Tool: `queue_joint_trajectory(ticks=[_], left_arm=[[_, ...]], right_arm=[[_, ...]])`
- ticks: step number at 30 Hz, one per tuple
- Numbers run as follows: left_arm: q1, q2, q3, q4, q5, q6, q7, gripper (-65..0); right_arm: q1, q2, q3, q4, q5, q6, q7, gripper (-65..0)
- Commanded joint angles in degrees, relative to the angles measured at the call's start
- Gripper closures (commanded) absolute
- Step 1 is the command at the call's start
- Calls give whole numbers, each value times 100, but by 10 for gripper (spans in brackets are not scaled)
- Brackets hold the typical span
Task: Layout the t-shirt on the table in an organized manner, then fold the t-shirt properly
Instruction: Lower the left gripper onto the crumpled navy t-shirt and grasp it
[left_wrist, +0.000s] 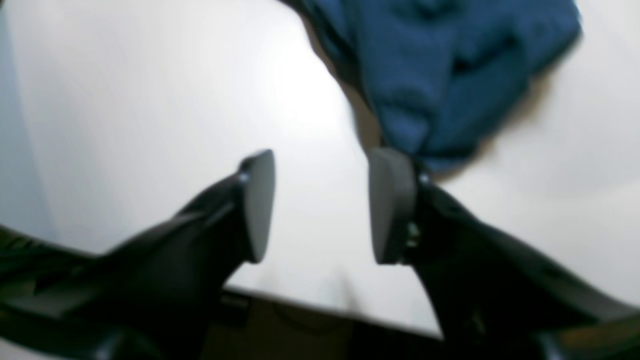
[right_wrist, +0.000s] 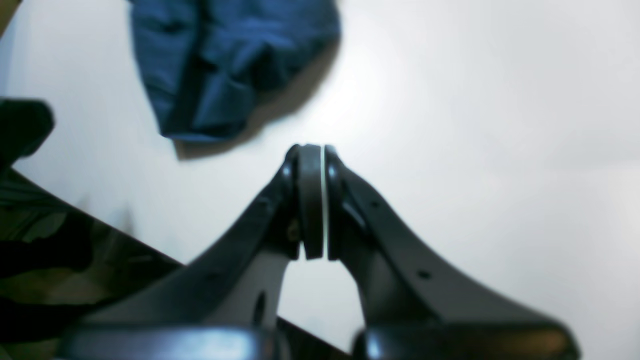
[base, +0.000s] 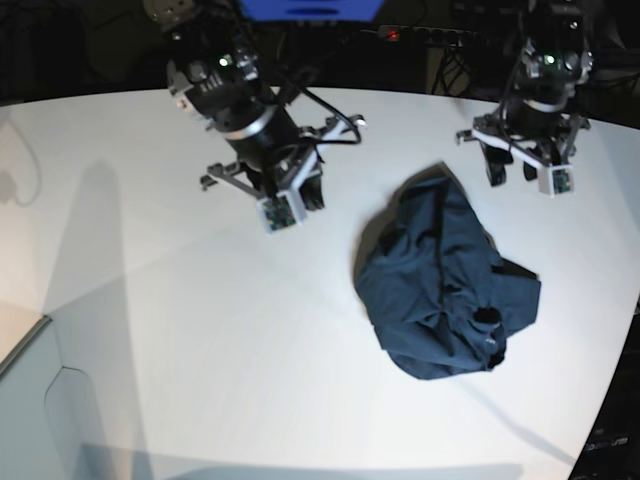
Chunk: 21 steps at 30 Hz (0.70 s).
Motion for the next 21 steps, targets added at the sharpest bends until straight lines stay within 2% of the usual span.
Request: queue_joint_trajectory(ticks=[1, 4, 8, 15, 21], left_arm=[[-135, -11, 4, 90, -28, -10, -148, -319], [-478, -3, 39, 72, -28, -10, -148, -322], [-1146, 314, 21, -235, 95, -1, -148, -322], [-2280, 815, 4, -1088, 1089, 8, -148, -322], [-3212, 894, 30, -2099, 1159, 8, -148, -322]], right_arm=[[75, -25, -64, 76, 27, 25, 43, 0], [128, -16, -82, 76, 27, 25, -80, 0], [75, 195, -73, 32, 36, 25, -80, 0], [-285, 494, -64, 6, 45, 25, -62, 0], [-435, 555, -64, 6, 45, 25, -80, 0]])
